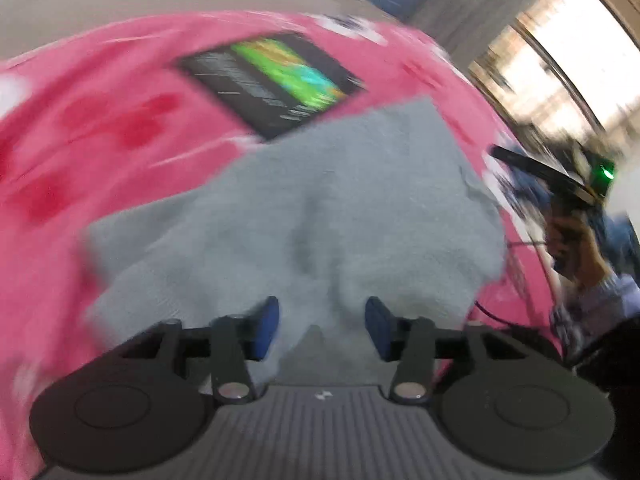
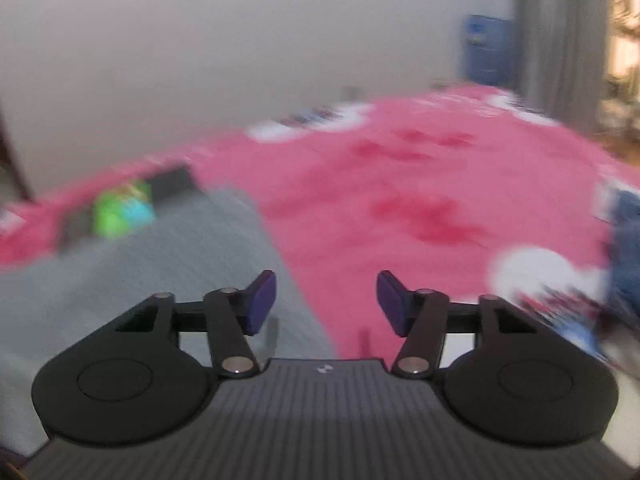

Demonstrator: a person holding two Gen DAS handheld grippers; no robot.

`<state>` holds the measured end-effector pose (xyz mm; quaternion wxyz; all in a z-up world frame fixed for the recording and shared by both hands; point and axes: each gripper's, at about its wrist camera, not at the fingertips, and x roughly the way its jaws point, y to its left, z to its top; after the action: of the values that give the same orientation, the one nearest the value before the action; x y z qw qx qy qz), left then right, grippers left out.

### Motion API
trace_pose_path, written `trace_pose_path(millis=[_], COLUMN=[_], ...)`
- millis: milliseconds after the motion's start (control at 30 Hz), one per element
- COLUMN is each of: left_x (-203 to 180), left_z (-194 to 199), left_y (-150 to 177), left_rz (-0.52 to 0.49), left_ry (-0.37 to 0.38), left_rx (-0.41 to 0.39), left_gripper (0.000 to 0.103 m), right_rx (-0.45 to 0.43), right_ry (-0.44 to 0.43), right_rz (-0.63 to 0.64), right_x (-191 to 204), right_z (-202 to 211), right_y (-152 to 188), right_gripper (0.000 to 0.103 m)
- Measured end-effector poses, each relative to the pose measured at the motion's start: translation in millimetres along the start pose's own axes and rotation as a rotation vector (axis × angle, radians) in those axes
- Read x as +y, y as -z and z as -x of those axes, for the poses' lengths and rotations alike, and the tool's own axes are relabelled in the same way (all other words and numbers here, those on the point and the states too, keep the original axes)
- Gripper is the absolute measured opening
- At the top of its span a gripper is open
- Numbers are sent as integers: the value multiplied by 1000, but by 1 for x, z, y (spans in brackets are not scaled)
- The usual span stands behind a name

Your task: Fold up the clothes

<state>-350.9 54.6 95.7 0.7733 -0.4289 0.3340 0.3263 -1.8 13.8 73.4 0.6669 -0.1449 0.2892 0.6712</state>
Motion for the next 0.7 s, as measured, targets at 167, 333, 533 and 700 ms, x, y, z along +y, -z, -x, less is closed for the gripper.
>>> trace_pose_path(millis=[167,333,533,700], left_x=[21,-6,-64,-65], left_z=[26,0,-60,-70], left_y=[22,14,10,9], left_rz=[122,-48,-432,-428], left_ry=[-59,-200,-375,-377], left_rx=[-63,-7,49,19], left_gripper=[45,64,83,83], right_rx=[94,213,261,216], right_ry=[-106,-59,7,156], right_rz=[-146,-209,-83,96], right_x=[-20,-29,-4,23], right_z=[-29,-56,-54,-28], right_y=[-15,4,22,16], right_gripper=[63,64,70,67])
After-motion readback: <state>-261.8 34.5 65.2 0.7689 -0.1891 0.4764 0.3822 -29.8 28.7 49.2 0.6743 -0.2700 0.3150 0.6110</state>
